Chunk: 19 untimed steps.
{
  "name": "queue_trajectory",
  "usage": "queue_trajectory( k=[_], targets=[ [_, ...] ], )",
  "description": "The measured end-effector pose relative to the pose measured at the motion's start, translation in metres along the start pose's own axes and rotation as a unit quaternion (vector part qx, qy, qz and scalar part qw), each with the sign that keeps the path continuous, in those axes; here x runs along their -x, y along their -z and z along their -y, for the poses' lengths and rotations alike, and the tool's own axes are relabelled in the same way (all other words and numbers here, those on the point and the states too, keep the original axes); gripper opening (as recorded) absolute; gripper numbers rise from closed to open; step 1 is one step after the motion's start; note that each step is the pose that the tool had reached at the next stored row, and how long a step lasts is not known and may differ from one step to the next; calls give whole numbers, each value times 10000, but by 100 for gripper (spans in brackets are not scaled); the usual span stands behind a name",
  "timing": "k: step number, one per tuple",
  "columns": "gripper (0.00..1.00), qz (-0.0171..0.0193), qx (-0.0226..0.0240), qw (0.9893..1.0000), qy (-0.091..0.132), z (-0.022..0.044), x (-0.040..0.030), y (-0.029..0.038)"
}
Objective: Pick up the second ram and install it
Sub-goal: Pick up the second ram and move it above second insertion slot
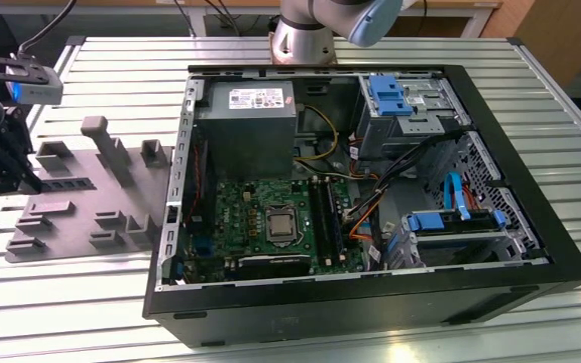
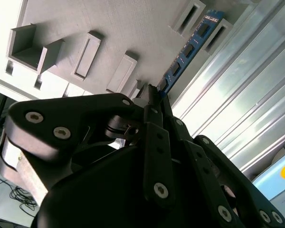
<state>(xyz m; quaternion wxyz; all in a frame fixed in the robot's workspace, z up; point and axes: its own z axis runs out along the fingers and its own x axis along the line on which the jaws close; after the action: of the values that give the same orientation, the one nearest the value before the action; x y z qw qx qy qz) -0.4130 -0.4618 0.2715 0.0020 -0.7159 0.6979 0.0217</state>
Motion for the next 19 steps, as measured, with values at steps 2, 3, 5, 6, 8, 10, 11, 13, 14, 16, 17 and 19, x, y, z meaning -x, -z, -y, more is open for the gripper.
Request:
queue_trajectory(
  k=[2, 3, 5, 6, 8, 10, 11, 13, 14, 16, 17, 19],
  targets=[
    [14, 0, -1, 10000, 0, -1, 2, 8],
    [14, 0, -1, 10000, 0, -1, 3, 13],
    [14, 0, 0, 10000, 0, -2, 5, 22],
    [14, 0, -1, 10000, 0, -3, 6, 26],
    [14, 0, -1, 10000, 0, -4, 8, 34],
    [14, 0, -1, 10000, 0, -4, 10, 42],
    [14, 0, -2, 10000, 0, -5, 11, 47],
    [14, 0, -2, 10000, 0, -6, 14, 54],
    [14, 0, -2, 10000, 0, -6, 15, 58],
    [14, 0, -2, 10000, 0, -7, 16, 67],
    [14, 0, -2, 10000, 0, -8, 17, 71],
    [14, 0, -3, 10000, 0, -9, 19, 78]
  ],
)
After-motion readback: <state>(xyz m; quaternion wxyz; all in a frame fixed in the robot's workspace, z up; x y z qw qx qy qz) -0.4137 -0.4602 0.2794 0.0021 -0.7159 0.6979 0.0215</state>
